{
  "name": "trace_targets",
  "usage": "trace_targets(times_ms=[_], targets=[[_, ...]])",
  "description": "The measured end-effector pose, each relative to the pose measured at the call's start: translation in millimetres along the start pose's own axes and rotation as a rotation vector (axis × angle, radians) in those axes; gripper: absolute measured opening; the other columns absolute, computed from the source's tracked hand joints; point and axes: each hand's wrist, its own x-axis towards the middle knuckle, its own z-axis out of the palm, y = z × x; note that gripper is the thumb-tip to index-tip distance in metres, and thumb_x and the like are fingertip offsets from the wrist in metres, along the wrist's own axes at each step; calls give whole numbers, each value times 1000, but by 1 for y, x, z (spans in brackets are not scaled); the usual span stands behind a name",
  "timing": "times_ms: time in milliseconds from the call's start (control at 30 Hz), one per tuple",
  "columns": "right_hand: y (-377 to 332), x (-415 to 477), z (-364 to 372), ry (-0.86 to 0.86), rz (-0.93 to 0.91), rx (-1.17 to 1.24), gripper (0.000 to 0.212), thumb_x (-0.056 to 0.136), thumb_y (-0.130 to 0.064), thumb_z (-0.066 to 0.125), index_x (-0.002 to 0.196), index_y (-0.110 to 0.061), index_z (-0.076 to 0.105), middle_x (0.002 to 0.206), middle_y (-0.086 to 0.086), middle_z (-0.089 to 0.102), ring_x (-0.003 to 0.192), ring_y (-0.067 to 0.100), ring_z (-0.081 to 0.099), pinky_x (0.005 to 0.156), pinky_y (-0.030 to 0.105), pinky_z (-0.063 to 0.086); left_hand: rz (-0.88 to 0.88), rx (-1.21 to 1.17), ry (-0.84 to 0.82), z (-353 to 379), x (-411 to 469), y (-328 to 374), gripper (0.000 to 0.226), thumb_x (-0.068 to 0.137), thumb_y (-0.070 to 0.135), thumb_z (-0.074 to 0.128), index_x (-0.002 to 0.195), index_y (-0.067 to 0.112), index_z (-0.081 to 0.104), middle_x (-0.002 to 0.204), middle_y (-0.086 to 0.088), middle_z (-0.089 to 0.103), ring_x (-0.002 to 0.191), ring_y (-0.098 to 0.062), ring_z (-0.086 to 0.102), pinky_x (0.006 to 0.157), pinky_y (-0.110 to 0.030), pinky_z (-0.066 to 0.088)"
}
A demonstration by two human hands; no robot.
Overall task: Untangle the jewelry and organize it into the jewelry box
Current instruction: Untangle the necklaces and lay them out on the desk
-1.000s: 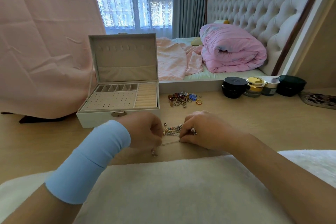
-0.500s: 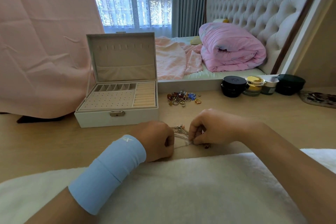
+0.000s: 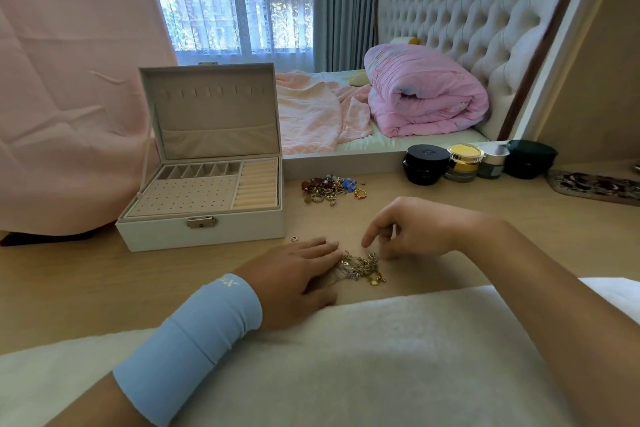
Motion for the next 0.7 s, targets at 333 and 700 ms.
trace_targets(times_ms=[333,700], targets=[[2,2,5,-12,-31,47,29,85,-30,79,111,-41,74,95,-12,69,84,7,61,72,23,51,-61,24,159,-14,-3,10,51,99,46,43,149,36,35,153,19,33,140,-4,26,113,-27,26],[25,4,-1,165,3,254,12,83,-15,82,92,-20,76,87,-3,75,76,16,71,63,21,56,-149,-130,152,-26,38,12,24,99,32,49,118,33,64,115,14,59,96,-5,55,85,-22,47]])
